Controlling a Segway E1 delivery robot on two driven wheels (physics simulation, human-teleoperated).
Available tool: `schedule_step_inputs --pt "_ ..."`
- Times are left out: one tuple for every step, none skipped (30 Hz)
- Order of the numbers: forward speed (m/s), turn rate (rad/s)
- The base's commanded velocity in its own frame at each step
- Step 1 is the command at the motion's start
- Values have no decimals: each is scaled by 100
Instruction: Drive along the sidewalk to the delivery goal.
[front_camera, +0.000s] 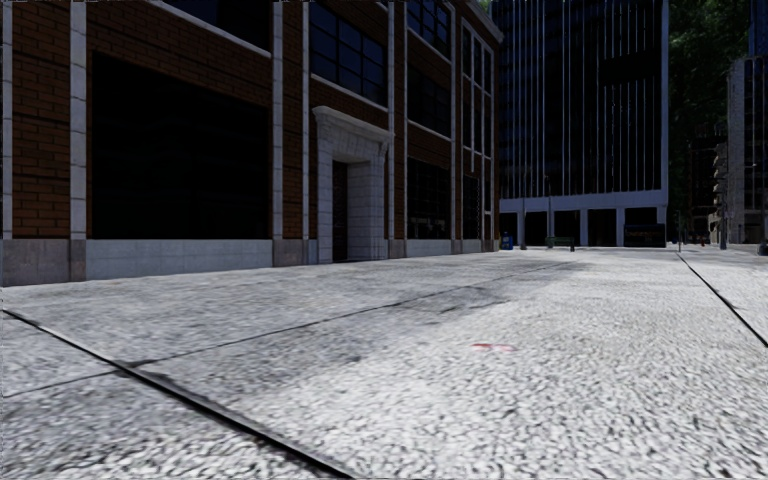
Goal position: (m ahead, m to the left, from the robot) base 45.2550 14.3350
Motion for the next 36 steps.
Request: schedule_step_inputs --pt "200 -57" --pt "200 -57" --pt "200 -57" --pt "200 -57" --pt "200 -57" --pt "200 -57" --pt "200 -57" --pt "200 -57" --pt "200 -57" --pt "200 -57" --pt "200 -57" --pt "200 -57" --pt "200 -57" --pt "200 -57" --pt "200 -57" --pt "200 -57" --pt "200 -57" --pt "200 -57" --pt "200 -57" --pt "200 -56" --pt "200 -45" --pt "200 -45" --pt "200 -1" --pt "200 0" --pt "200 0" --pt "200 0" --pt "200 0" --pt "200 0" --pt "200 0" --pt "200 0" --pt "200 0" --pt "200 0" --pt "200 0" --pt "200 0" --pt "200 0" --pt "200 0"
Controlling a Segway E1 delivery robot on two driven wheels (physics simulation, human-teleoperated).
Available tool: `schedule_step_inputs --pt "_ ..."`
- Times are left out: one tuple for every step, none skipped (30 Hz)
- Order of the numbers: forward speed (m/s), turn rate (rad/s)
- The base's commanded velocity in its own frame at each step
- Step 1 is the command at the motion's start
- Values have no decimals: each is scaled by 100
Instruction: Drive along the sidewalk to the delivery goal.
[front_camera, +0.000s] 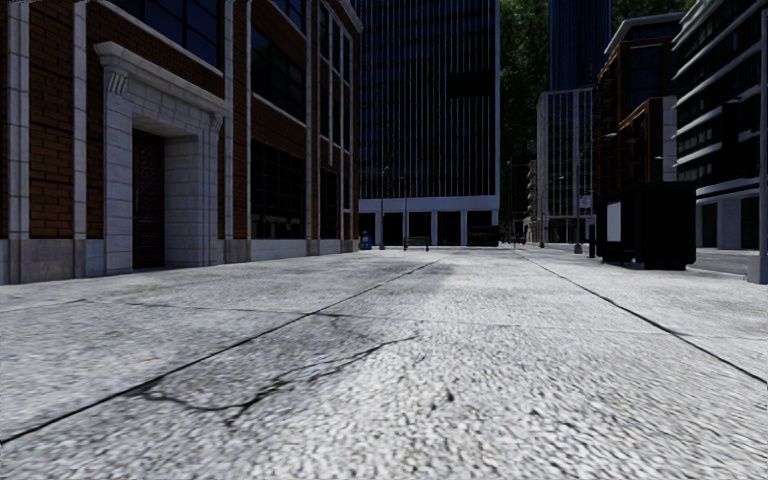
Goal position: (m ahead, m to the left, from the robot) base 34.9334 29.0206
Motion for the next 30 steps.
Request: schedule_step_inputs --pt "200 0" --pt "200 0" --pt "200 0" --pt "200 0" --pt "200 0" --pt "200 0" --pt "200 0" --pt "200 0" --pt "200 0" --pt "200 0" --pt "200 0" --pt "200 0" --pt "200 0" --pt "200 0" --pt "200 0" --pt "200 0" --pt "200 0" --pt "200 0" --pt "200 0" --pt "200 0" --pt "200 0" --pt "200 0" --pt "200 0" --pt "200 0" --pt "200 0" --pt "200 0" --pt "200 0" --pt "200 0" --pt "200 0" --pt "200 0"
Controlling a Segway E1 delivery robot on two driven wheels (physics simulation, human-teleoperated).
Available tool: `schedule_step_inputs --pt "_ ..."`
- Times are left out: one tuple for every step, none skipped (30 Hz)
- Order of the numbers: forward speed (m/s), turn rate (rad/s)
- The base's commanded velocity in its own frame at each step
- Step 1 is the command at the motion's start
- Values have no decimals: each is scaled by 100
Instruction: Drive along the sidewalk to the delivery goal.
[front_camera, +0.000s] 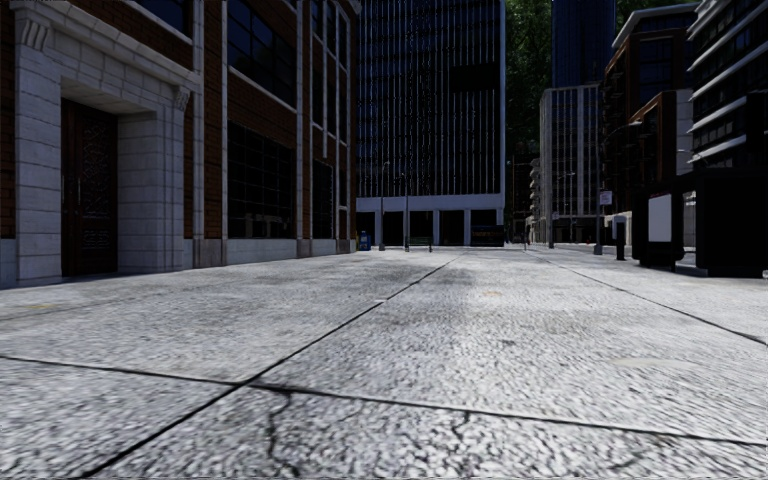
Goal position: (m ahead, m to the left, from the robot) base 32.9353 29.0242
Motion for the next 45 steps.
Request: schedule_step_inputs --pt "200 0" --pt "200 0" --pt "200 0" --pt "200 0" --pt "200 0" --pt "200 0" --pt "200 0" --pt "200 0" --pt "200 0" --pt "200 0" --pt "200 0" --pt "200 0" --pt "200 0" --pt "200 0" --pt "200 0" --pt "200 0" --pt "200 0" --pt "200 0" --pt "200 0" --pt "200 0" --pt "200 0" --pt "200 0" --pt "200 0" --pt "200 0" --pt "200 0" --pt "200 0" --pt "200 0" --pt "200 0" --pt "200 0" --pt "200 0" --pt "200 0" --pt "200 0" --pt "200 0" --pt "200 0" --pt "200 0" --pt "200 0" --pt "200 0" --pt "200 0" --pt "200 0" --pt "200 0" --pt "200 0" --pt "200 0" --pt "200 0" --pt "200 0" --pt "200 0"
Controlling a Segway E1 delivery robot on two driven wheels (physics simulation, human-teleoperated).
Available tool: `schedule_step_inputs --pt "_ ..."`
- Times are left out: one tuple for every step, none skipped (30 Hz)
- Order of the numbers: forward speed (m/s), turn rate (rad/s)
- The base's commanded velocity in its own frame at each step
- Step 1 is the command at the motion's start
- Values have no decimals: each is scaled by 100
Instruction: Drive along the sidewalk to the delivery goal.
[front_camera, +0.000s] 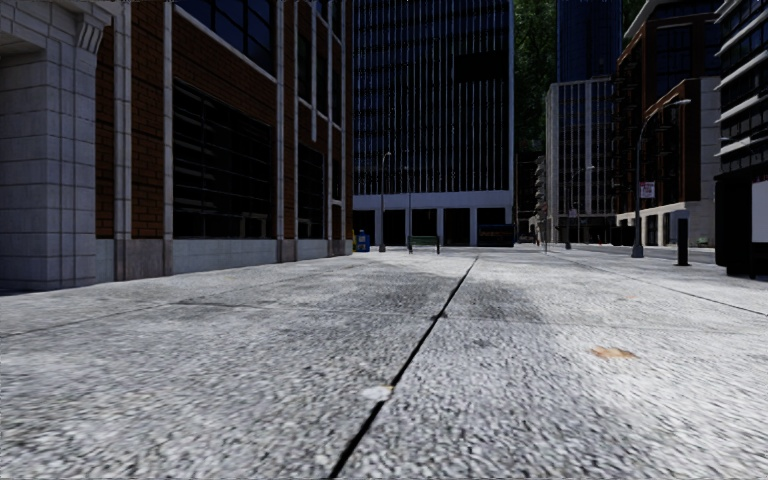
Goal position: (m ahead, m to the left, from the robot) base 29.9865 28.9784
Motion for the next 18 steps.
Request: schedule_step_inputs --pt "200 0" --pt "200 0" --pt "200 0" --pt "200 0" --pt "200 0" --pt "200 0" --pt "200 0" --pt "200 0" --pt "200 0" --pt "200 0" --pt "200 0" --pt "200 0" --pt "200 0" --pt "200 0" --pt "200 0" --pt "200 0" --pt "200 0" --pt "200 0"
